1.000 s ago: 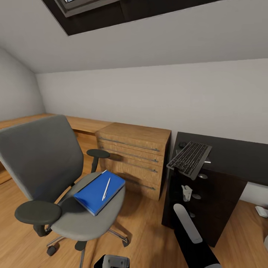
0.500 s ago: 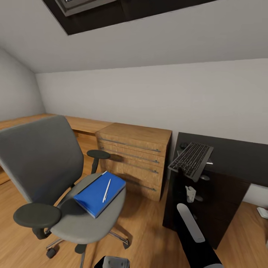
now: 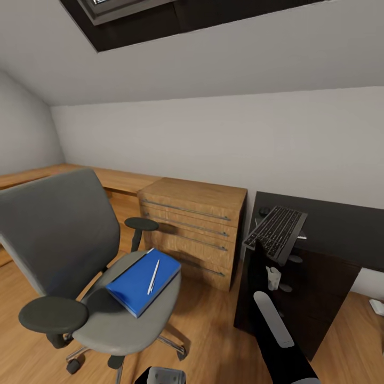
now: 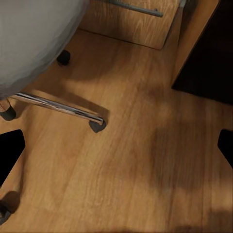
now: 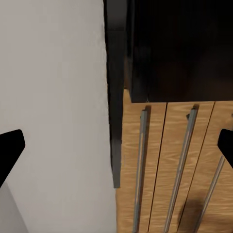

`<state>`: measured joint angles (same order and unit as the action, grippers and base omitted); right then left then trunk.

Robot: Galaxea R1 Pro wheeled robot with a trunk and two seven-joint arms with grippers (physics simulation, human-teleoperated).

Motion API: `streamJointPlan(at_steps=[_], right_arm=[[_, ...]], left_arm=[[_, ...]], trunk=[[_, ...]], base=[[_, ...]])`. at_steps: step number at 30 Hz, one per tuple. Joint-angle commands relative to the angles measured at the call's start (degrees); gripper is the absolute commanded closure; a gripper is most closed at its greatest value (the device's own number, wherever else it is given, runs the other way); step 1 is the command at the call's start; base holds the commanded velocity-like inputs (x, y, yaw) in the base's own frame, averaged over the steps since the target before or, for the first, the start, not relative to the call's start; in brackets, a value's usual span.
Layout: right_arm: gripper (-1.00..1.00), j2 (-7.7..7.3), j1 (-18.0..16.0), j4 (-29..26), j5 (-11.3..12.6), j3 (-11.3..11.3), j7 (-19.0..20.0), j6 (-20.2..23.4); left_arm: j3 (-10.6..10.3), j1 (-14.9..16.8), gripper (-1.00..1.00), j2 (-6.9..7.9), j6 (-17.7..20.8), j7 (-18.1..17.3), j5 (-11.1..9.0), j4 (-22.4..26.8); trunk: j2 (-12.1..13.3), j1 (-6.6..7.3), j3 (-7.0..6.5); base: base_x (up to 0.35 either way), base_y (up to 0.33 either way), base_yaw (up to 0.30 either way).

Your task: In the bedroom, organize the workspace by keeping the computer under the desk, ensuring the monitor is on the desk, placing the keyboard on the desk next to the monitor, placing the mouse on the desk next to the keyboard, moving the folder from the swivel chair onto the desk next to the mouse, stacking the notebook on top of the folder with the pen on top of the notebook, and positioning the swivel chair next to the desk.

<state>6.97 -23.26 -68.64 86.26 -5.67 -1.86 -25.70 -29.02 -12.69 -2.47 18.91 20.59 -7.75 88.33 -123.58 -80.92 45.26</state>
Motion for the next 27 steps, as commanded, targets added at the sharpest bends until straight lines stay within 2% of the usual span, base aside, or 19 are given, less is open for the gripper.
streamJointPlan(at_steps=[1, 3, 20, 27], right_arm=[[-1.00, -0.02, 0.0, -0.1, 0.2, -0.1, -0.2, -0.3], [-1.00, -0.02, 0.0, -0.1, 0.2, -0.1, -0.2, -0.3], [-1.00, -0.14, 0.0, -0.1, 0.2, 0.1, -0.1, -0.5], [-1.00, -0.16, 0.0, -0.1, 0.2, 0.3, -0.1, -0.5]], left_arm=[[-0.1, 0.0, -1.00, 0.01, 0.1, 0.4, -0.6, 0.1], [-0.1, 0.0, -1.00, 0.01, 0.1, 0.4, -0.6, 0.1], [-0.1, 0.0, -1.00, 0.00, 0.1, 0.4, -0.6, 0.1], [-0.1, 0.0, -1.00, 0.01, 0.1, 0.4, -0.6, 0.0]], trunk=[[0.4, 0.23, -0.14], [1.2, 0.67, -0.50], [1.2, 0.67, -0.50], [1.2, 0.67, -0.50]], base=[[0.000, 0.000, 0.000], [0.000, 0.000, 0.000], [0.001, 0.000, 0.000], [0.147, 0.000, 0.000]])
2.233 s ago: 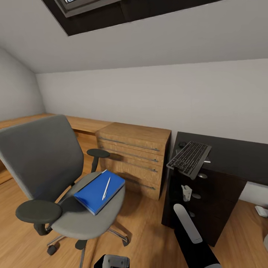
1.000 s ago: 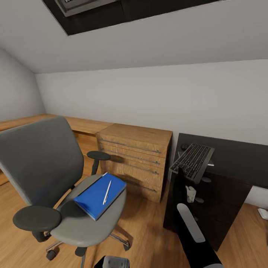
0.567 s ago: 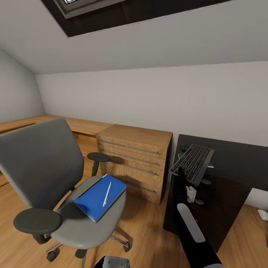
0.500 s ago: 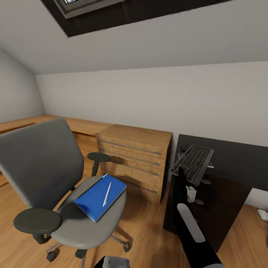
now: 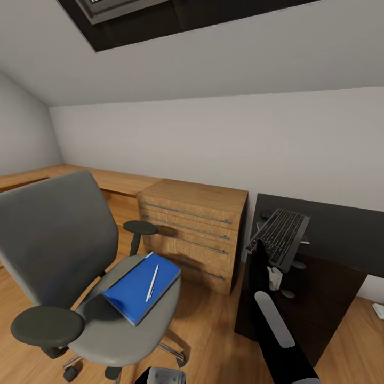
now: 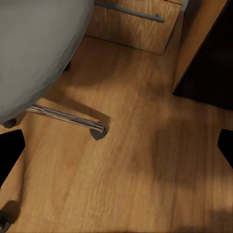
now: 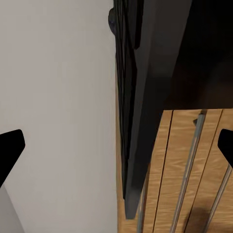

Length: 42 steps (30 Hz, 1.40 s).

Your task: In the bedroom, organize the workspace by keeping the computer under the desk, ensuring the monitor is on the desk, placing the keyboard on the desk next to the monitor, placing the mouse on the desk next to the keyboard, moving the folder from the swivel chair onto the desk next to the mouse, stacking the notebook on top of the folder with the pen on top of the notebook, and positioning the swivel chair next to the desk.

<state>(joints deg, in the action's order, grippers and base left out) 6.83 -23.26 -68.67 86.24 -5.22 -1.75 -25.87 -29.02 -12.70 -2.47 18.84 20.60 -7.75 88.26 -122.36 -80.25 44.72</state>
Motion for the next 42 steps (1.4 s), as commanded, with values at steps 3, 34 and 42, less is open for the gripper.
streamJointPlan(at_steps=[3, 34, 42], right_arm=[[-1.00, -0.01, 0.0, -0.1, 0.2, 0.0, -0.2, -0.3], [-1.00, -0.06, 0.0, -0.1, 0.2, 2.8, -0.4, -0.2], [-1.00, -0.06, 0.0, -0.2, 0.2, 3.9, -0.4, -0.1]], left_arm=[[-0.1, 0.0, -1.00, 0.01, 0.2, 0.5, -0.6, 0.1], [-0.1, 0.0, -1.00, -0.08, 0.2, 0.8, -0.5, -1.1], [-0.1, 0.0, -1.00, -0.08, 0.2, 0.8, -0.5, -1.1]], trunk=[[0.0, -0.01, 0.05], [0.0, -0.01, 0.05], [0.0, -0.01, 0.05]], base=[[0.068, 0.000, 0.000], [0.004, 0.000, 0.000], [0.000, 0.000, 0.000]])
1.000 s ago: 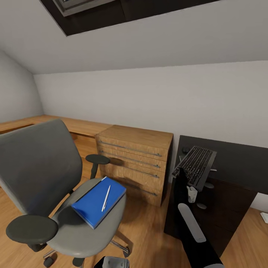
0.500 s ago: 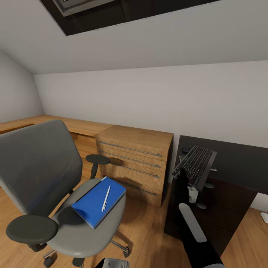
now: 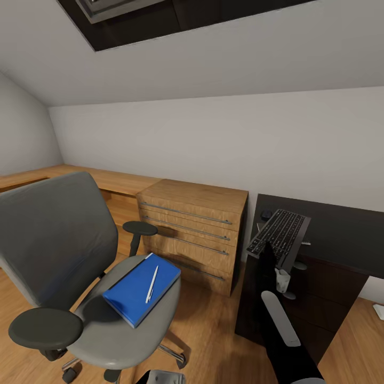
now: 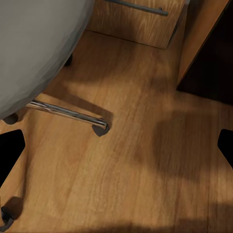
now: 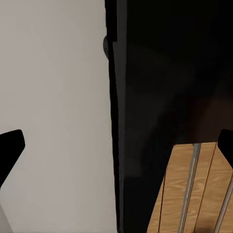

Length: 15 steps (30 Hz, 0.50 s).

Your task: In the bedroom, organize the workspace by keeping the computer under the desk, ensuring the monitor is on the desk, placing the keyboard on the desk next to the monitor, placing the mouse on the desk next to the keyboard, moving the folder from the swivel chair onto the desk next to the mouse, stacking the notebook on top of the folder with the pen on top of the notebook, and positioning the swivel chair next to the desk.

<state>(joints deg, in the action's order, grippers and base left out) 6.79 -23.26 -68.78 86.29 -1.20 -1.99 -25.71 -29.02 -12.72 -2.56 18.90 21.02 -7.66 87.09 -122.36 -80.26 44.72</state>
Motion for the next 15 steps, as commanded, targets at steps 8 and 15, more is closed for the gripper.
streamJointPlan(at_steps=[8, 15], right_arm=[[-1.00, -0.04, 0.0, -0.3, 0.2, 0.0, -0.3, -0.3], [-1.00, -0.10, 0.0, -0.3, 0.2, 0.1, -0.3, -0.2]], left_arm=[[-0.2, 0.0, -1.00, 0.01, 0.1, 0.4, -0.6, 0.1], [-0.2, 0.0, -1.00, 0.01, 0.2, 0.4, -0.6, 0.0]], trunk=[[0.0, 0.00, 0.05], [0.0, 0.00, 0.05]], base=[[0.000, 0.000, 0.000], [0.000, 0.000, 0.000]])
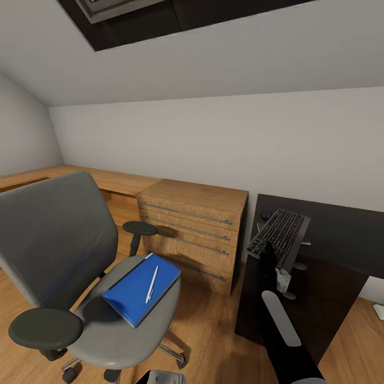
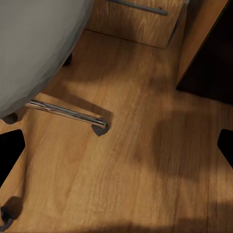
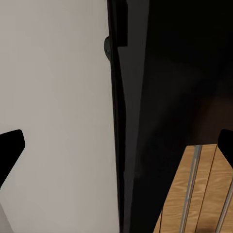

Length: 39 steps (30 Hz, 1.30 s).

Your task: In the bedroom, organize the workspace by keeping the computer under the desk, ensuring the monitor is on the desk, placing the keyboard on the desk next to the monitor, placing the mouse on the desk next to the keyboard, moving the folder from the swivel chair onto the desk next to the mouse, stacking the notebook on top of the folder with the pen on top of the notebook, and positioning the swivel chair next to the desk.

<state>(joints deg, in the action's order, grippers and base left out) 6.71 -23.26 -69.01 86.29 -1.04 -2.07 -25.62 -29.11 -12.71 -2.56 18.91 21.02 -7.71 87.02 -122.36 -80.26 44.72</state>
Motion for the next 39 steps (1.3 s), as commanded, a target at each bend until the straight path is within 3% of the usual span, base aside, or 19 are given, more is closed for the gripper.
streamJointPlan(at_steps=[1, 25, 26, 39], right_arm=[[-1.00, -0.02, 0.0, -0.1, 0.2, -0.1, -0.2, -0.3], [-1.00, -0.18, 0.0, -0.6, 0.3, 0.9, -0.6, 0.0], [1.00, -0.18, 0.0, -0.7, 0.3, 1.0, -0.6, 0.0], [1.00, -0.16, 0.0, -1.3, 0.2, 1.2, -0.6, 0.1]], left_arm=[[-0.1, 0.0, -1.00, 0.01, 0.1, 0.4, -0.6, 0.1], [-0.1, 0.0, -1.00, 0.01, 0.2, 0.4, -0.6, 0.1], [-0.1, 0.0, -1.00, 0.01, 0.2, 0.4, -0.6, 0.1], [0.0, 0.0, -1.00, -0.06, 0.2, 0.4, -0.7, 0.0]], trunk=[[0.0, 0.00, 0.05], [0.0, 0.00, 0.05], [0.0, 0.00, 0.05], [0.0, 0.00, 0.05]], base=[[0.000, 0.000, 0.000], [0.000, 0.000, 0.000], [0.000, 0.000, 0.000], [0.000, 0.000, 0.000]])
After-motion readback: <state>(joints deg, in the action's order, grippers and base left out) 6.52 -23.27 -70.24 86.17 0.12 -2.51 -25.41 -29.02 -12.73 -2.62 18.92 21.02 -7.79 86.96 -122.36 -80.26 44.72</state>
